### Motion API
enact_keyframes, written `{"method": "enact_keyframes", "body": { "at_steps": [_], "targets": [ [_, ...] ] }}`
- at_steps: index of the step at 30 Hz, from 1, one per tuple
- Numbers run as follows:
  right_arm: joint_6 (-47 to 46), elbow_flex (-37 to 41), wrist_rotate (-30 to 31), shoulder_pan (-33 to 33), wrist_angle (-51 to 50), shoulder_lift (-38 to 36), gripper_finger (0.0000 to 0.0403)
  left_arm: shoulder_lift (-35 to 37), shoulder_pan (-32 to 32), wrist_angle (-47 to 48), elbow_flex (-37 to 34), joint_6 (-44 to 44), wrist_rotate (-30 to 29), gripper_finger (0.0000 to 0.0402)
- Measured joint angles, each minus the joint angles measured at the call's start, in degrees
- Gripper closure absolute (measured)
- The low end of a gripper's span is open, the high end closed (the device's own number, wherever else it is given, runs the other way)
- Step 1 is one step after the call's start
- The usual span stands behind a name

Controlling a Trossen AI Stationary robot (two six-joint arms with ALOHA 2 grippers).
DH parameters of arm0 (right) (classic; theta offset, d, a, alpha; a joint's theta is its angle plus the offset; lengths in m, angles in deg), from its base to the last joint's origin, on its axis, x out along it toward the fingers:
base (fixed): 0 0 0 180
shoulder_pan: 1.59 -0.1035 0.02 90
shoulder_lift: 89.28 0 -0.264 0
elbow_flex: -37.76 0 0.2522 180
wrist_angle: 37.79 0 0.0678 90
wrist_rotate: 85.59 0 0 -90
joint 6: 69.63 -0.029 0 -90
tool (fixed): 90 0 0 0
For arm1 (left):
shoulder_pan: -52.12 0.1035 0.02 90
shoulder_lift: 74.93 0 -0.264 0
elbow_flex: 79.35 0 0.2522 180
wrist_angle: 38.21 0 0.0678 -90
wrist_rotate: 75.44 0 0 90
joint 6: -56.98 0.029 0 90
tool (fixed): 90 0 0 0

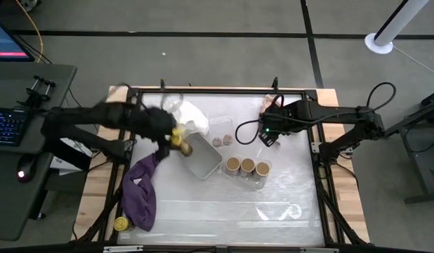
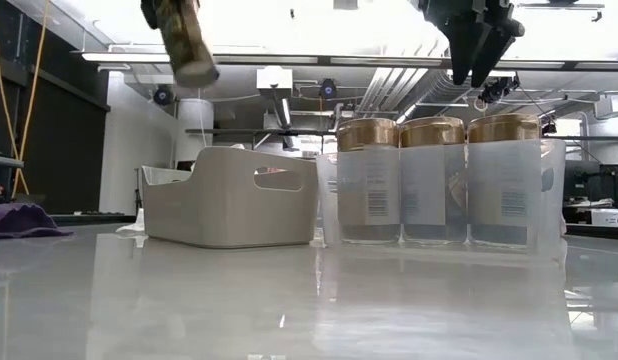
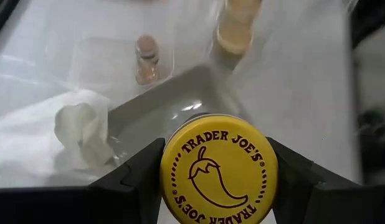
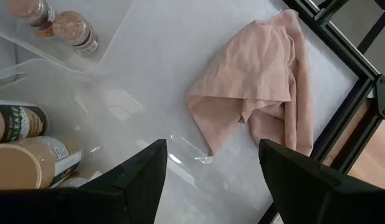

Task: Sort spices by type
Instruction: Put the top yellow seasoning bottle into the gray bin

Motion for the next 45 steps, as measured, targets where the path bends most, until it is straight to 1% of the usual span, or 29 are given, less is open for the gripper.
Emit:
{"method": "enact_keyframes", "body": {
  "at_steps": [1,3,5,13,17,20,25,35,37,45],
  "targets": [
    [0.07,0.00,0.00,0.22,0.07,0.00,0.0153,-1.49,-2.29,0.33,0.00,1.52,-2.30,0.0207],
    [0.12,0.00,-0.05,0.53,0.36,0.00,0.0153,-4.88,-4.76,0.31,0.00,4.16,-5.83,0.0207],
    [0.01,0.00,-0.16,0.79,0.62,0.00,0.0153,-8.41,-5.06,-0.10,0.00,6.37,-6.64,0.0207],
    [-0.06,0.00,-0.56,0.87,0.98,0.00,0.0153,-21.54,-1.29,0.29,2.20,16.02,-7.22,0.0202],
    [-0.07,0.00,-0.57,0.86,1.08,0.00,0.0153,-25.32,0.37,-1.44,2.49,21.02,-7.24,0.0200],
    [-0.07,0.00,-0.57,0.86,1.12,0.00,0.0153,-27.35,1.95,-0.38,2.49,22.66,-7.19,0.0199],
    [-0.07,0.00,-0.57,0.83,1.12,0.00,0.0153,-28.55,3.91,-0.58,2.44,22.72,-7.28,0.0198],
    [1.00,0.00,-0.57,0.83,1.19,0.00,0.0153,-28.18,6.10,-3.95,-1.58,24.65,-6.95,0.0194],
    [1.00,0.00,-0.55,0.83,1.33,0.00,0.0153,-28.18,6.10,-5.37,-1.94,24.68,-6.97,0.0187],
    [1.00,0.00,-0.57,0.83,1.48,-0.02,0.0153,-28.10,6.28,-5.15,-1.99,23.25,-7.54,0.0144]
  ]
}}
